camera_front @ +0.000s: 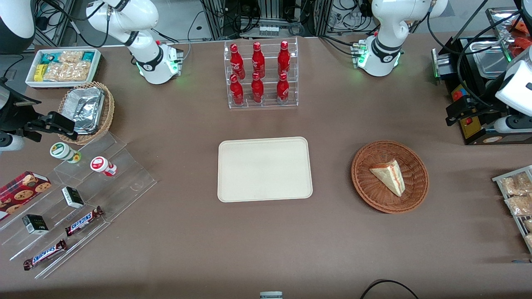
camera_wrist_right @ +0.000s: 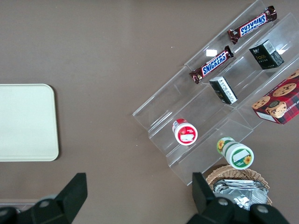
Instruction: Place sandwich from basket to tray
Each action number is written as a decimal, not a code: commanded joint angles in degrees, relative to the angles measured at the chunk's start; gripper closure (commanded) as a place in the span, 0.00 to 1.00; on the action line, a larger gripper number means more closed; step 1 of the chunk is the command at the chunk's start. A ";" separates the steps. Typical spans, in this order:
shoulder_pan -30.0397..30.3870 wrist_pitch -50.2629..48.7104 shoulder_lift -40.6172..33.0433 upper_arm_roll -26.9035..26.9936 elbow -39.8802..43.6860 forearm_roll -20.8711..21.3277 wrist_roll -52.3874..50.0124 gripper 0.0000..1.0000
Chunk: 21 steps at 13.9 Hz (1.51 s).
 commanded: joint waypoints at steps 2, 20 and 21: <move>0.11 -2.84 0.66 -0.50 1.86 0.54 1.11 0.00; -0.42 40.29 5.14 -3.05 -32.32 1.07 -34.28 0.00; -0.42 42.14 6.02 -3.05 -32.94 1.07 -35.96 0.00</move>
